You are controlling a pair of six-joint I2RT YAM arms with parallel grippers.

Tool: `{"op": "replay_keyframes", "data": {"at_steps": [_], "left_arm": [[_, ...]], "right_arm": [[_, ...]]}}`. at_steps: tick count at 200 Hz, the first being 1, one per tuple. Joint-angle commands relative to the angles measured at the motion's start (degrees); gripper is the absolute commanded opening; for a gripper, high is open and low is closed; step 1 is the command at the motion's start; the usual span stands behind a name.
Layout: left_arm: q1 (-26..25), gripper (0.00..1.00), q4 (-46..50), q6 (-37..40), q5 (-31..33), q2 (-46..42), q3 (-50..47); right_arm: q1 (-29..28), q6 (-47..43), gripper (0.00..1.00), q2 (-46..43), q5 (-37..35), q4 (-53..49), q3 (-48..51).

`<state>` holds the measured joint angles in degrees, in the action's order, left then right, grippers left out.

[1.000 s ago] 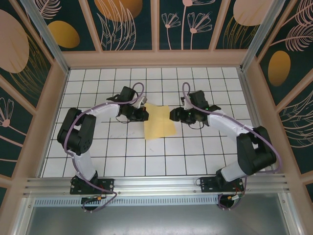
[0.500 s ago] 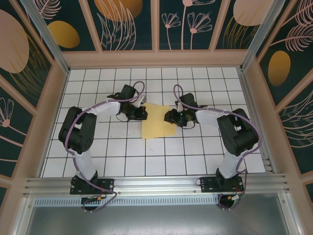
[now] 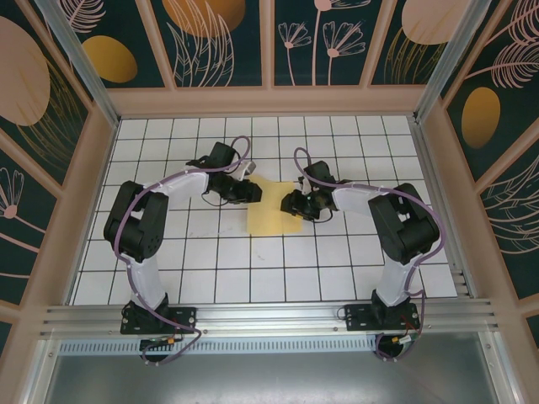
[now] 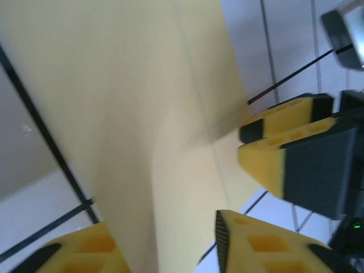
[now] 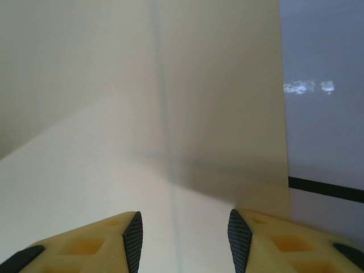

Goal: Fold a paper plane with a square sheet of paper (fold left side to right side)
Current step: First fold in half a square sheet of paper at the center of the table.

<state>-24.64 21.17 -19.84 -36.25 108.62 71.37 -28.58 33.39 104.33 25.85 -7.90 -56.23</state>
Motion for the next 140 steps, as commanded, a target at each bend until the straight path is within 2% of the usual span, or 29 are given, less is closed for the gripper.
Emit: {"op": "replay_keyframes", "data": {"at_steps": [1,36,78,140], "left_arm": [[0.3,0.44,-3.8,-2.5,-5.4,0.0,0.2],[0.1,0.53,-7.7,-5.3,-9.0,-0.5,-0.5],[-0.6,0.63,-10.0,-6.8,-9.9,1.0,-0.3],[-1.0,0.65,-14.5,-9.6,-11.3,2.0,-0.9]], "right_arm": [[-0.4,-0.4,0.49,1.8,-2.2,-4.2,-0.5],[-0.4,-0.3,0.49,2.1,-1.7,-3.6,-0.5],[-0.4,0.1,0.50,2.5,-0.8,-2.1,-0.2],[-0.3,1.2,0.51,2.1,0.4,1.0,1.0]]}}
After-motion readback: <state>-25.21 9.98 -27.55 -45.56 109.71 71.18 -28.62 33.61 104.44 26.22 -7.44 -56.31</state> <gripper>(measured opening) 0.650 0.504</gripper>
